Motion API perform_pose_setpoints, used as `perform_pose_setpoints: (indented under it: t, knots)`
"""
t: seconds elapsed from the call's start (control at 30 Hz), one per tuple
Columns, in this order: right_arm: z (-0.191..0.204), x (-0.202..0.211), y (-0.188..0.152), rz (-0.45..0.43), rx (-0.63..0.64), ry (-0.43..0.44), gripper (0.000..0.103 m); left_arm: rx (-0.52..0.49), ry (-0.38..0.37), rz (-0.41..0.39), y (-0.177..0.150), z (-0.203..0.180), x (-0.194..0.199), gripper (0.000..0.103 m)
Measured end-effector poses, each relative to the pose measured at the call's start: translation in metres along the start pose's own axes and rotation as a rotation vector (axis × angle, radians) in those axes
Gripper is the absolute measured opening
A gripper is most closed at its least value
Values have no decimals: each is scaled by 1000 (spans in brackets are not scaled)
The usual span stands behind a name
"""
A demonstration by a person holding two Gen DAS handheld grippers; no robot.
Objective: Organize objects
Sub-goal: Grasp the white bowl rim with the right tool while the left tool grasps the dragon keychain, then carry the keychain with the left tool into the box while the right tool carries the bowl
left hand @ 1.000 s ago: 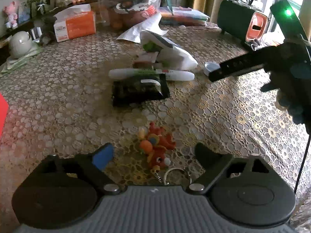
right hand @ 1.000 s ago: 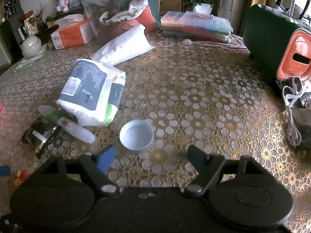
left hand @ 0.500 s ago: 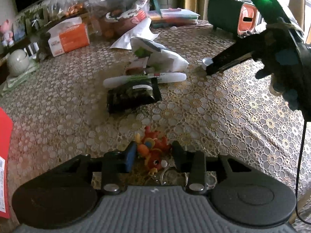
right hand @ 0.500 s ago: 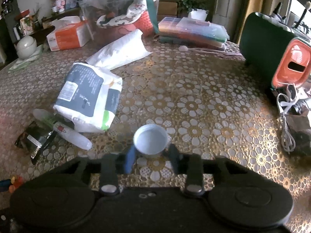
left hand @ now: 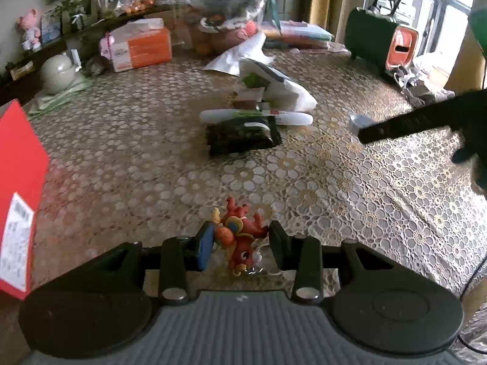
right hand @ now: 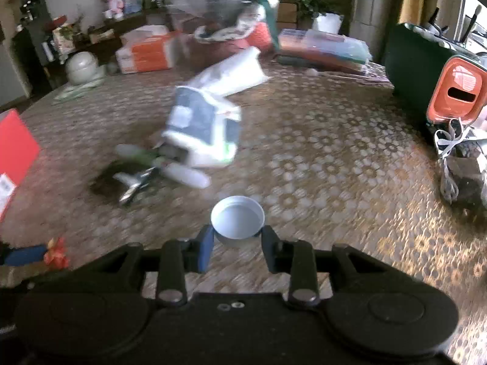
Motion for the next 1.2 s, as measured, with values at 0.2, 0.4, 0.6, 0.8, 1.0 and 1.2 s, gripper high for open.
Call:
perform_pose_setpoints:
  t: [0.2,0.4,0.6,0.8,1.0,1.2]
  knots:
    - [40,31,-18,2,37,67,34,52,-6,-8,-8,22,26,38]
    - [87,66,-26,-16,100,136,34,90,-24,-25,-17,46,64,38]
    - [137,94,-34,-21,174,181,34,122,-16,-66,-25,75,105,38]
    - [183,111,-37,-28,243,213,34,131,-3,-69,-34,106,138,38]
    - [230,121,-39,-36,312,238,34,105,37,-89,-41,139,173,38]
    - [278,125,-33,-70,385,266,34,129,81,-117,-44,181,203,38]
Point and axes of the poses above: each gripper's, at about its wrist camera, not at the fingertips, and x roughly against the way its jaws point, z to its left, y to its top, the point moved 6 cm from there along -x, roughly the way its jaws point, and after that the axes turned 6 degrees about -x, right-handed, at the moved point
